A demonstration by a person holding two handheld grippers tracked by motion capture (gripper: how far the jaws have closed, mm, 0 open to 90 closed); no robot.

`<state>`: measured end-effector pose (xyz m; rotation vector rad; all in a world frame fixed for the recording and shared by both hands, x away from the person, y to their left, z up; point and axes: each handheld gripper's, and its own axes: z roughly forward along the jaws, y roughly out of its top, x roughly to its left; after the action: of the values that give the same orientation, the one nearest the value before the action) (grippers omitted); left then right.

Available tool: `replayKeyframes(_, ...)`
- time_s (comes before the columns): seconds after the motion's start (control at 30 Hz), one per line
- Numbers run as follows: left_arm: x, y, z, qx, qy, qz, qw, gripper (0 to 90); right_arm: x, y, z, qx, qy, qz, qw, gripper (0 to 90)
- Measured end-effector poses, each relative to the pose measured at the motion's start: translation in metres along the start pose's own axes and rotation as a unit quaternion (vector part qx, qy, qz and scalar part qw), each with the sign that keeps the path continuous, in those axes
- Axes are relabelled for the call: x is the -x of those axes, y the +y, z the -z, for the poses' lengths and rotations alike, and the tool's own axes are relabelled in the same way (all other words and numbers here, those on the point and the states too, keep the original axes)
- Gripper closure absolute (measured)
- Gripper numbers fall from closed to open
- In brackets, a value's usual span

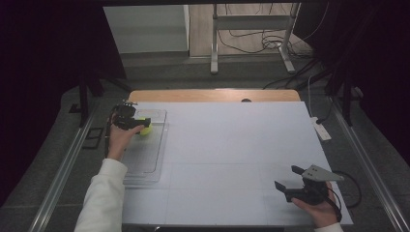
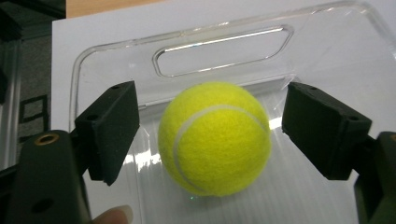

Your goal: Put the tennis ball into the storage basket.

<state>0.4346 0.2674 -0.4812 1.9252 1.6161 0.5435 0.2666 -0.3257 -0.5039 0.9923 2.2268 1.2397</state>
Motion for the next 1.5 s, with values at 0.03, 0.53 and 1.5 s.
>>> replayKeyframes(0.03, 0.0, 0.0, 0.002, 0.003, -0.005, -0.002, 1.0, 19.9, 0.0, 0.0, 0.0, 0.0, 0.001, 0.0, 1.0, 11.9)
replayKeyframes(0.53, 0.002, -0.006, 0.024, 0.05, -0.07, 0.006, 0.9962, 18.2, 0.004, -0.002, -0.002, -0.001, 0.002, -0.004, 1.0, 11.8)
replayKeyframes(1.5, 0.029, -0.035, 0.072, 0.114, -0.16, -0.014, 0.9804, 18.5, 0.005, -0.003, 0.001, -0.003, -0.004, -0.006, 1.0, 11.8)
